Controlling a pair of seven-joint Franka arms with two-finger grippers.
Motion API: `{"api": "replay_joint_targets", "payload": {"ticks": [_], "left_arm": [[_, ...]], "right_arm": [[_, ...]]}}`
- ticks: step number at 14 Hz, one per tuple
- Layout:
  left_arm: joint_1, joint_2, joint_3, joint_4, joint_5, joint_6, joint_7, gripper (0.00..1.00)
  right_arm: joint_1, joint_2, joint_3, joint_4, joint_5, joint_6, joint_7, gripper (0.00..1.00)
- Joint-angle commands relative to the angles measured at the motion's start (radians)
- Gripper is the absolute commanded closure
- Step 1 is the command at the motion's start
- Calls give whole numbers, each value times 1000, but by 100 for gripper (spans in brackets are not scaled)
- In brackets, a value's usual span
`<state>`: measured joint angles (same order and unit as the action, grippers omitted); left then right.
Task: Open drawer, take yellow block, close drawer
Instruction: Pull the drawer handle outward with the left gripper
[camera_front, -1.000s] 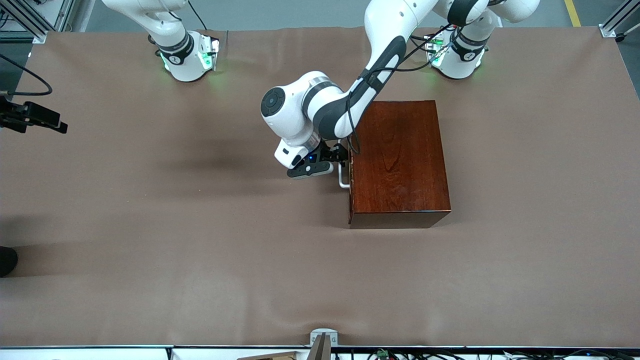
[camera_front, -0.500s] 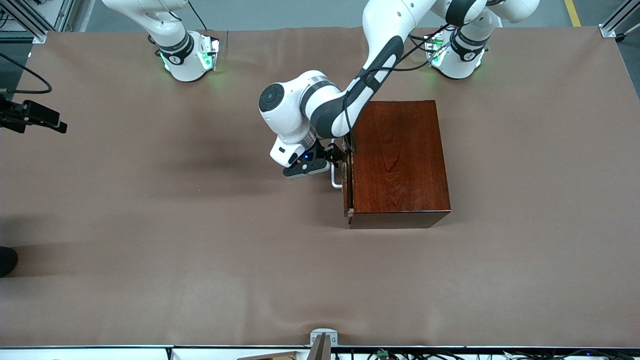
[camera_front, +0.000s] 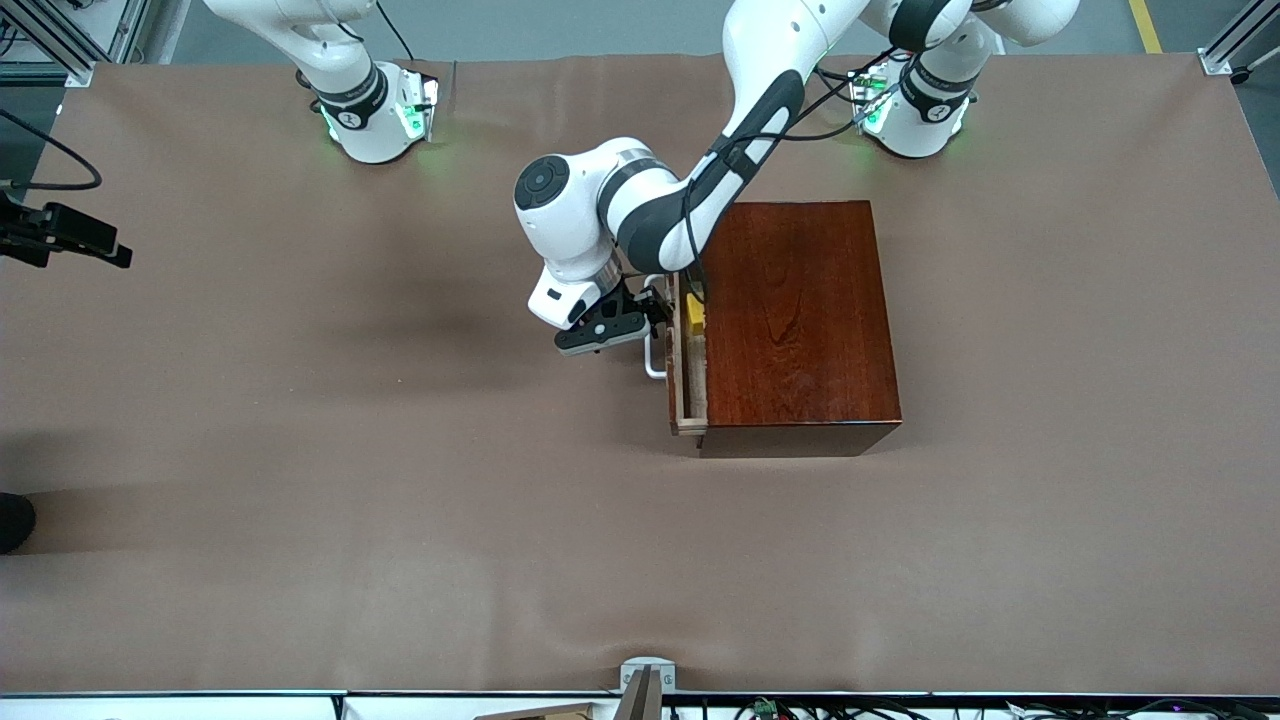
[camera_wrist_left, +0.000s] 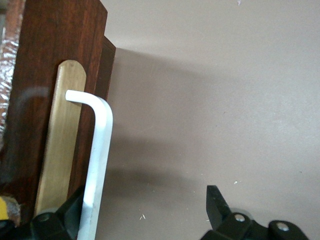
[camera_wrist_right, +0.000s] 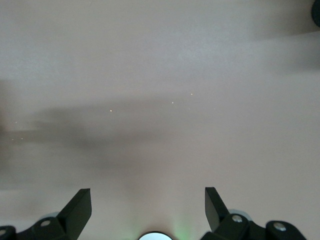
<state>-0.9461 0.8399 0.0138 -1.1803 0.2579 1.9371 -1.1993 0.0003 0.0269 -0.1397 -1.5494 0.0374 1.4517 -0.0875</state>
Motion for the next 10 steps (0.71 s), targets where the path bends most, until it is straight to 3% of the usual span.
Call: {"api": "replay_joint_targets", "payload": {"ticks": [1,10], "left_arm": [[-6,47,-9,53,-9,92,-39,0],[-6,53,-11,54,-31,160,-57,0]], "right_arm": [[-6,16,5,25,-22,-7,-6,0],[1,18,6,37,-13,-10,-8,0]]}}
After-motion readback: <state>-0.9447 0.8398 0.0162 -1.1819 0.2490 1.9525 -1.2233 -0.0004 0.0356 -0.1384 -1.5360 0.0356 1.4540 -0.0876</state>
